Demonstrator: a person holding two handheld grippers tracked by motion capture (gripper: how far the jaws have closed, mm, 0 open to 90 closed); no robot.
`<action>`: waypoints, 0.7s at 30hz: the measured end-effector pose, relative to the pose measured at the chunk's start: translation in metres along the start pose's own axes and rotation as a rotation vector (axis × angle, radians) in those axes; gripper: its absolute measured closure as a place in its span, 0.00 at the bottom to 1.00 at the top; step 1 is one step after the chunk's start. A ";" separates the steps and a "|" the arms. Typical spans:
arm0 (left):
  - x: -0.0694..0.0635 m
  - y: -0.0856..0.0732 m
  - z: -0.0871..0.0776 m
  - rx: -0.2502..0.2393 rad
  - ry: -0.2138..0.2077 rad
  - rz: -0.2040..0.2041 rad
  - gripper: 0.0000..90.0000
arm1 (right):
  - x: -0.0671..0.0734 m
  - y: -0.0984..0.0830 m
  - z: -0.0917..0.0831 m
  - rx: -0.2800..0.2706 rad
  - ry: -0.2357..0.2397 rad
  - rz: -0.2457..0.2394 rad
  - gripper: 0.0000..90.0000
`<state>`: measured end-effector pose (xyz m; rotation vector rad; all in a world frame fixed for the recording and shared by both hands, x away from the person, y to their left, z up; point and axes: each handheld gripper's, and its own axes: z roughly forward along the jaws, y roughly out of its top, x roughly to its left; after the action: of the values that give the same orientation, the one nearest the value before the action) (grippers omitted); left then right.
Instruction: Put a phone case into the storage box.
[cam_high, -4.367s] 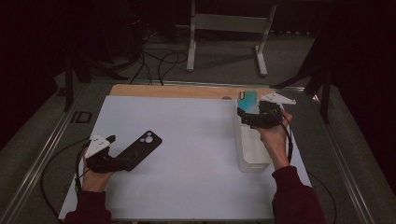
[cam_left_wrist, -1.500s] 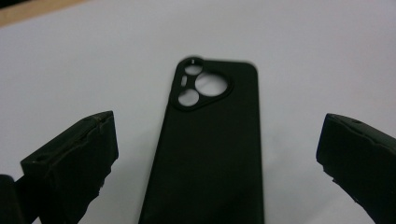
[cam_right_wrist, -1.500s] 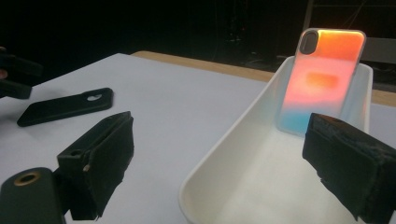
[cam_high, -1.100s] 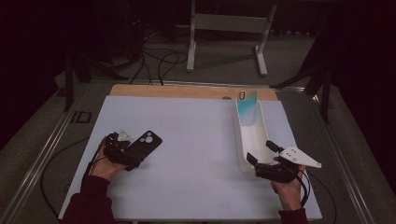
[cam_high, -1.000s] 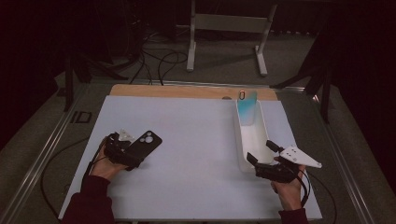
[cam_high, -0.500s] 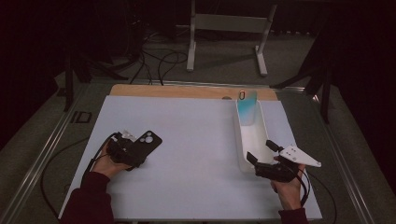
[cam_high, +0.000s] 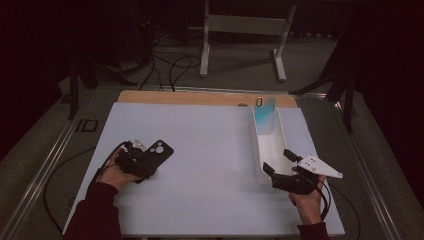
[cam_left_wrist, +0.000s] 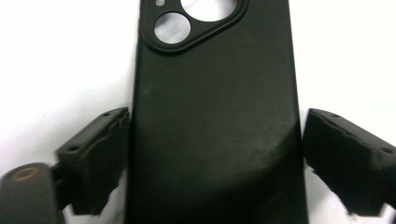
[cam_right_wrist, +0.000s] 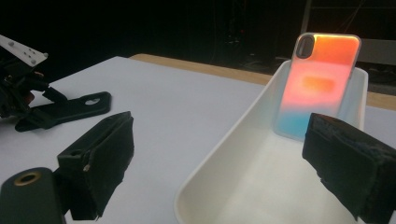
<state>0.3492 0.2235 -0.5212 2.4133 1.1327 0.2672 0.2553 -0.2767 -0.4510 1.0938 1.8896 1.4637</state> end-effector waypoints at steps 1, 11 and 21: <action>0.000 0.000 0.000 0.000 -0.001 0.001 0.15 | 0.000 0.000 0.000 -0.001 0.000 -0.002 0.09; 0.000 0.000 -0.002 -0.014 0.000 -0.012 0.18 | -0.002 0.001 -0.002 -0.004 -0.010 -0.005 0.09; -0.006 0.003 -0.006 -0.051 0.024 0.000 0.18 | -0.004 0.002 -0.003 0.001 -0.015 0.005 0.09</action>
<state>0.3447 0.2191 -0.5147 2.3715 1.1222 0.3217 0.2558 -0.2811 -0.4483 1.1072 1.8783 1.4532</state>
